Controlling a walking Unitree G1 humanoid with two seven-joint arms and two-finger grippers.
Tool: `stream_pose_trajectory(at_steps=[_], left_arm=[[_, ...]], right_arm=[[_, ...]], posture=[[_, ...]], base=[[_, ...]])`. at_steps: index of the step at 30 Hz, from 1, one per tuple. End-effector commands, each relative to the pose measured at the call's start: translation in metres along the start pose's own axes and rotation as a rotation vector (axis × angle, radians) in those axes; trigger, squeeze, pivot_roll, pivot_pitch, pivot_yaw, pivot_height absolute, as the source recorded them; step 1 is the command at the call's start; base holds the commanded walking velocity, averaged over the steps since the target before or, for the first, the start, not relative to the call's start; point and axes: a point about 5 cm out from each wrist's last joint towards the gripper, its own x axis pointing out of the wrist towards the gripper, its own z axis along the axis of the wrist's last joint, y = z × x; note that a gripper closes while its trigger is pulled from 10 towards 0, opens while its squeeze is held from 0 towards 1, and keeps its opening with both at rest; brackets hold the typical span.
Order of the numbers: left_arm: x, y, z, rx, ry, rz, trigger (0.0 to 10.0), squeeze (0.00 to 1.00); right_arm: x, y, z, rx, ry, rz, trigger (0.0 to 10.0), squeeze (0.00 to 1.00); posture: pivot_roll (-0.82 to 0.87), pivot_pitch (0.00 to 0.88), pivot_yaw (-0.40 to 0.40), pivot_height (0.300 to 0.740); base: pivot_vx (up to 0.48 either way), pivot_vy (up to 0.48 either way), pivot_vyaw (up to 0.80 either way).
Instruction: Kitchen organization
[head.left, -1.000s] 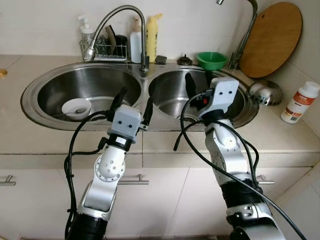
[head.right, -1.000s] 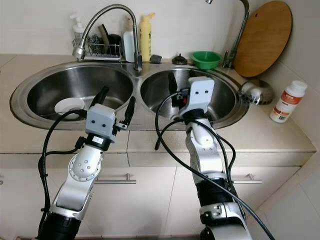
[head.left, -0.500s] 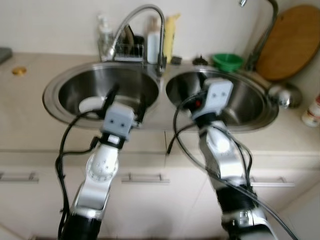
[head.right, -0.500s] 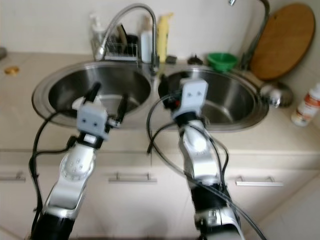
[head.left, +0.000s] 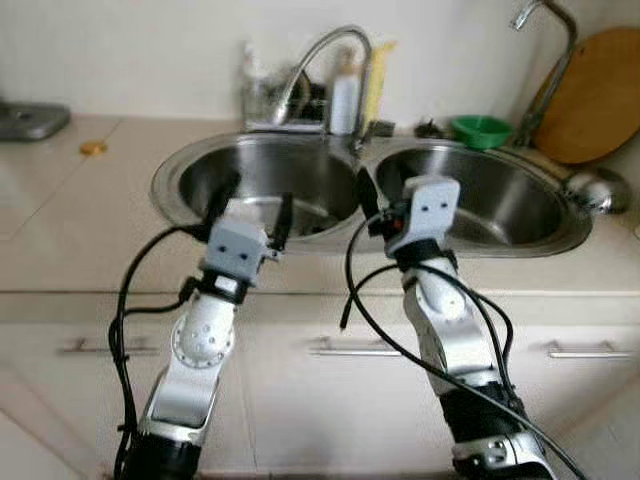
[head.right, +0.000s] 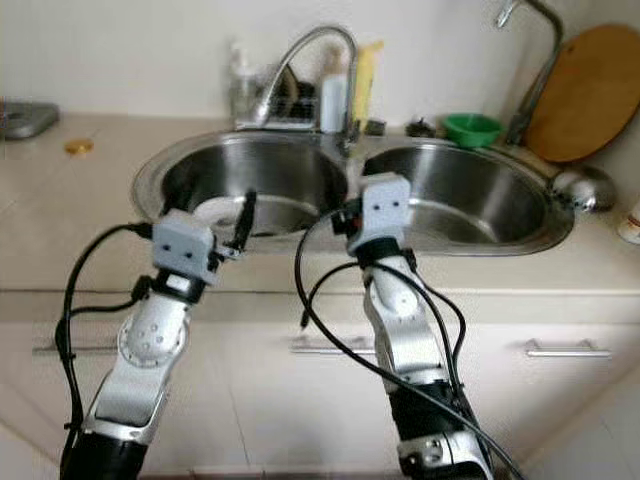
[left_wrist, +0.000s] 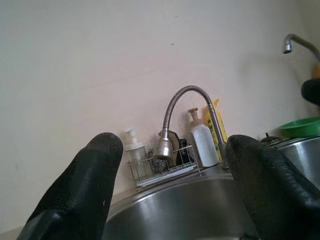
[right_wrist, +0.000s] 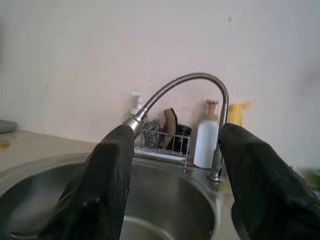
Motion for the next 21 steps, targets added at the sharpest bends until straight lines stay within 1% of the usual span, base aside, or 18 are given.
stream_pose_trajectory(at_steps=[1,4,7,11,14,17,21], left_arm=[[0.000,-0.009,0.005,-0.021,-0.016,-0.031,10.0,0.00],[-0.001,-0.009,0.005,-0.015,-0.023,-0.026,10.0,0.00],[-0.002,-0.009,0.007,-0.012,-0.040,-0.027,10.0,0.00],[-0.002,-0.011,0.007,-0.007,-0.042,-0.037,10.0,0.00],[-0.002,-0.013,0.007,-0.001,-0.038,-0.046,10.0,0.00],[-0.002,-0.015,0.007,0.012,-0.039,-0.058,10.0,0.00],[-0.002,-0.013,0.006,0.007,-0.045,-0.056,10.0,0.00]], right_arm=[[-0.009,-0.015,-0.003,-0.046,0.012,-0.049,10.0,0.00],[-0.014,-0.021,-0.004,-0.065,0.018,-0.064,10.0,0.00],[-0.018,-0.024,-0.004,-0.059,0.025,-0.081,10.0,0.00],[-0.021,-0.022,-0.003,-0.052,0.022,-0.073,10.0,0.00],[-0.027,-0.019,-0.004,-0.028,0.025,-0.064,10.0,0.00],[-0.033,-0.018,-0.005,-0.027,0.032,-0.060,10.0,0.00],[-0.038,-0.018,-0.005,-0.020,0.031,-0.065,10.0,0.00]], posture=[[0.03,0.000,-0.048,0.740],[0.03,0.000,-0.048,0.740],[0.02,0.000,-0.047,0.740],[0.02,0.000,-0.047,0.740],[0.01,0.000,-0.047,0.740],[0.01,0.000,-0.047,0.740],[0.01,0.000,-0.042,0.740]], base=[[0.000,0.480,0.00],[0.000,0.400,0.00],[0.000,0.000,0.00],[0.000,0.000,0.00],[0.000,0.000,-0.80],[0.000,-0.432,-0.79],[0.000,-0.480,-0.79]])
